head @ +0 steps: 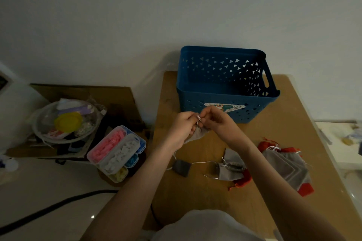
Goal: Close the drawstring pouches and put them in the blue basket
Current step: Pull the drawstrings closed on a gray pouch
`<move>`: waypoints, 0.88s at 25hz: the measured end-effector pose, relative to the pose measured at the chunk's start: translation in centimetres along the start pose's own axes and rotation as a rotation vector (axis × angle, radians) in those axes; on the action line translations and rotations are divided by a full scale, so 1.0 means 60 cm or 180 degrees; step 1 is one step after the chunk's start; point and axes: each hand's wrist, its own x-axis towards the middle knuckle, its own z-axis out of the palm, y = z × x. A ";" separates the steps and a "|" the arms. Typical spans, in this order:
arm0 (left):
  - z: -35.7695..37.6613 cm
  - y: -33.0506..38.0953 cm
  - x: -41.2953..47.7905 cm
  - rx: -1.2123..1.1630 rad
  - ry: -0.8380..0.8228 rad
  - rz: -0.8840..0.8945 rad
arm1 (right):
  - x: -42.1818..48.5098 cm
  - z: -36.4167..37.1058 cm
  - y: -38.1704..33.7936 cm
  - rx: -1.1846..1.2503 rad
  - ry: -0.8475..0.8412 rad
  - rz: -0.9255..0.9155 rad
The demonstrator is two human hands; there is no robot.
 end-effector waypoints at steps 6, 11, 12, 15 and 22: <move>0.007 -0.003 -0.012 0.0261 -0.0207 0.0414 | 0.009 0.005 0.001 -0.0191 0.0497 0.0185; 0.015 0.003 -0.007 0.0315 0.0379 0.0692 | 0.017 0.011 -0.005 -0.0393 0.0398 0.0004; 0.015 0.005 -0.007 0.0286 0.0443 0.0682 | 0.019 0.012 -0.006 -0.0450 0.0414 -0.0014; 0.011 0.010 -0.006 0.0096 0.0524 0.0630 | 0.026 0.012 -0.005 -0.0477 0.0483 0.0043; 0.010 0.021 -0.003 -0.0212 0.0554 0.0184 | 0.027 0.012 -0.009 -0.0939 0.0640 -0.0137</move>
